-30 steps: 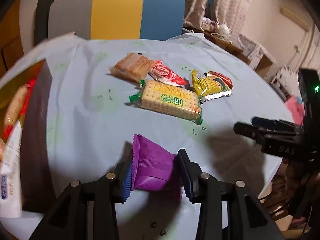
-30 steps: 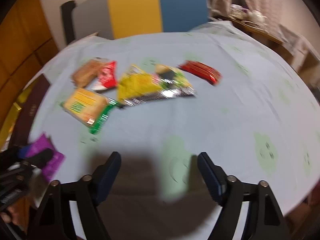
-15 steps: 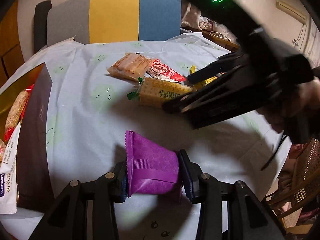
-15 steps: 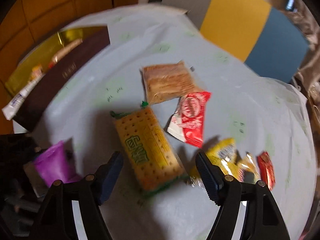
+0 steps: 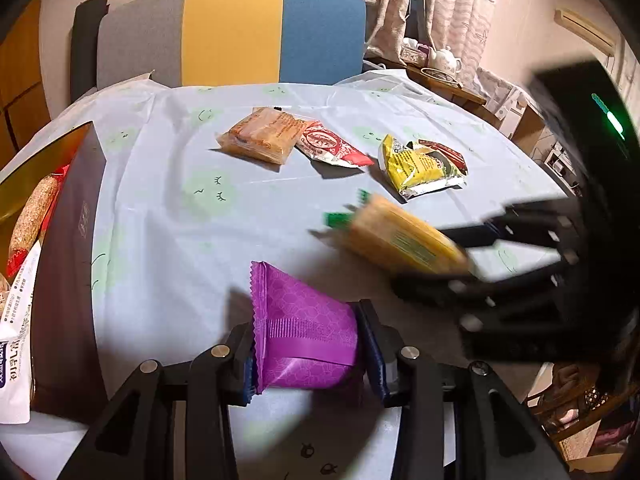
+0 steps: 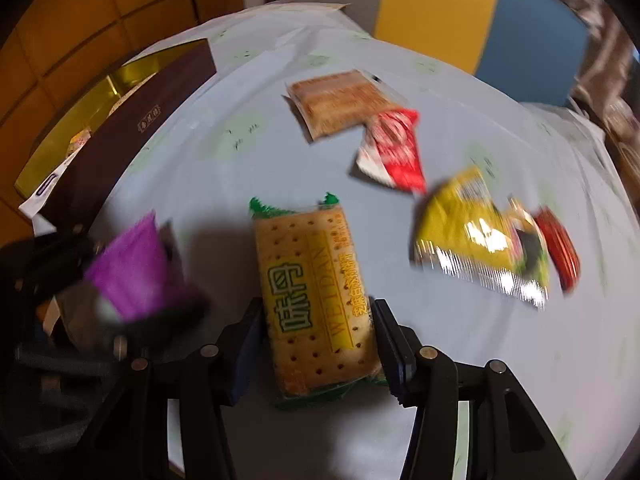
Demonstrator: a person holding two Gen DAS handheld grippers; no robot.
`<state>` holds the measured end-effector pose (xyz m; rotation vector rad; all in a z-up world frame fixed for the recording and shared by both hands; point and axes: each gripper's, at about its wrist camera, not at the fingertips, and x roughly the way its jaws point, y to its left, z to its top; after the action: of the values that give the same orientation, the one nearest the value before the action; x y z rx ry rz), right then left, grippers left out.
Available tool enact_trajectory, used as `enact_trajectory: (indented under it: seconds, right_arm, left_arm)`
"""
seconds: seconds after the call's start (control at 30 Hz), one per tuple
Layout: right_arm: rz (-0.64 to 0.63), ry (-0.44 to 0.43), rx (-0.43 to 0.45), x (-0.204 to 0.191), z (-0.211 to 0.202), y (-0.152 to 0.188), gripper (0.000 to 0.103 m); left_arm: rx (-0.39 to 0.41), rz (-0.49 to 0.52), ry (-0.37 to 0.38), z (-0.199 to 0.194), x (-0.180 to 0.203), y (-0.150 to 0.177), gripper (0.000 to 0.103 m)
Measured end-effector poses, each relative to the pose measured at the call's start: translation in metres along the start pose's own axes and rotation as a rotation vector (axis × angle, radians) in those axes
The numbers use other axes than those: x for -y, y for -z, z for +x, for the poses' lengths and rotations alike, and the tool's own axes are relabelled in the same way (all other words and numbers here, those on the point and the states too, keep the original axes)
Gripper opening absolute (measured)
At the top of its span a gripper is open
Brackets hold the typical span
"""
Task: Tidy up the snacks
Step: 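Grasp the WEIDAN cracker pack with the right tool while the left tool lifts the purple packet, then carry the purple packet into the gold tin and open the left tool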
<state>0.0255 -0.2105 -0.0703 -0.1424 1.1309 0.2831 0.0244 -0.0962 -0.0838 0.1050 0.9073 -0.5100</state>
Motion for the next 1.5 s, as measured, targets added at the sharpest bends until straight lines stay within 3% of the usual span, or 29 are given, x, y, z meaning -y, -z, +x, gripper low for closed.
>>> enact_trajectory:
  seconds: [0.3, 0.5, 1.1, 1.3, 1.5]
  right_arm:
    - [0.107, 0.05, 0.081, 0.002, -0.012, 0.036, 0.053]
    - [0.129, 0.036, 0.117, 0.006, -0.012, 0.035, 0.053]
    - [0.113, 0.12, 0.155, -0.006, -0.013, 0.039, 0.052]
    - [0.112, 0.127, 0.155, -0.007, -0.013, 0.039, 0.052]
    - [0.121, 0.125, 0.159, -0.007, -0.014, 0.04, 0.052]
  left_arm:
    - [-0.019, 0.013, -0.034, -0.003, 0.004, -0.004, 0.041]
    - [0.026, 0.004, -0.049, -0.023, 0.005, -0.012, 0.041]
    - [0.177, -0.051, -0.114, -0.101, -0.013, -0.035, 0.041]
    - [0.198, -0.174, -0.094, -0.118, -0.051, -0.033, 0.041]
    - [0.227, -0.351, -0.169, -0.141, -0.118, -0.021, 0.041]
